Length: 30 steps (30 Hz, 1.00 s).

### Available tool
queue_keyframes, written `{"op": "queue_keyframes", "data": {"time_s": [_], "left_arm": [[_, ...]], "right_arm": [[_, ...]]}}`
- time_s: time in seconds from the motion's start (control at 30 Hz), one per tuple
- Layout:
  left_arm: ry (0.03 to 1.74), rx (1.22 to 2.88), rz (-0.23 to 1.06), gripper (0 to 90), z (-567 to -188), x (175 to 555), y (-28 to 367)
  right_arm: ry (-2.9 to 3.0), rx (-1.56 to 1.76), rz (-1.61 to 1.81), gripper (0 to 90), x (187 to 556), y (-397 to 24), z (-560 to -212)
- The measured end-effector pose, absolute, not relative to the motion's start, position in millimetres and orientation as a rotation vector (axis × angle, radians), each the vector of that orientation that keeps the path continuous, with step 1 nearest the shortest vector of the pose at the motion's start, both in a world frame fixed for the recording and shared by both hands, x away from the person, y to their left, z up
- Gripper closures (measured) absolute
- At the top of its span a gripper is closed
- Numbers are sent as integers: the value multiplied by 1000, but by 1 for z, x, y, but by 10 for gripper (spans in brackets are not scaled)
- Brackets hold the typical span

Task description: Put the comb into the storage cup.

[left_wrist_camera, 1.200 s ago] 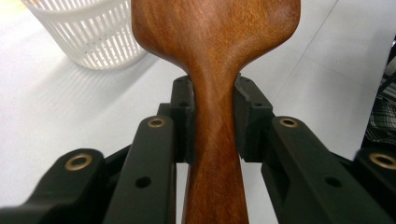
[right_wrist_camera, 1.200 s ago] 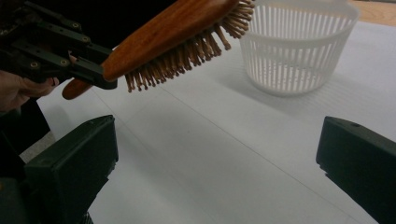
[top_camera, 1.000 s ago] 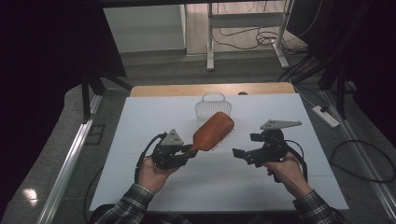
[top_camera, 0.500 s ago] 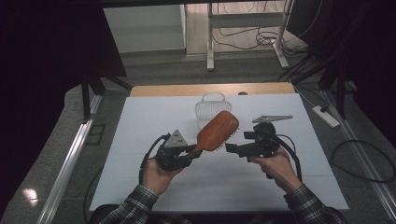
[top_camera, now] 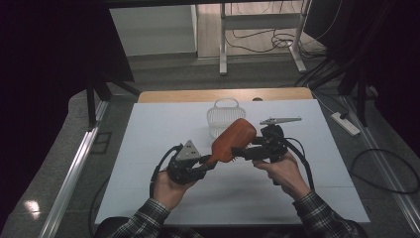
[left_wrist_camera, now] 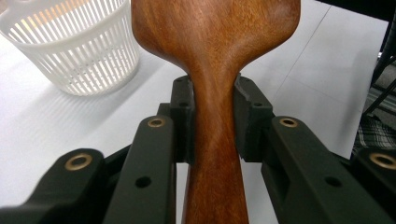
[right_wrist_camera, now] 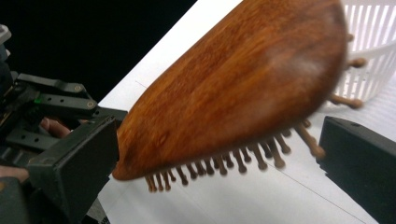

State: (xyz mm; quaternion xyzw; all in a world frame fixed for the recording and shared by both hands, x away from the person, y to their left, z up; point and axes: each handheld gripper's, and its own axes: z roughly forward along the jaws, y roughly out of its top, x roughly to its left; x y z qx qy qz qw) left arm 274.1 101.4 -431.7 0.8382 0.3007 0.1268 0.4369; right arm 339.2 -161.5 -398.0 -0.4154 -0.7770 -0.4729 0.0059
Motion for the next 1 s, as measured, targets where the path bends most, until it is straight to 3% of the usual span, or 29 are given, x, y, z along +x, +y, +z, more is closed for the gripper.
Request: {"op": "queue_keyframes", "data": {"time_s": [0.37,0.7,1.0], "left_arm": [[738,2074,336,722,-431,271,100],[739,2070,353,722,-432,270,98],[736,2090,341,722,-436,272,95]], "right_arm": [[-2384,-1298,-1505,56,345,-153,-399],[-2321,-1311,-1516,164,348,-148,-400],[-2122,-1334,-1546,379,352,-158,-399]]}}
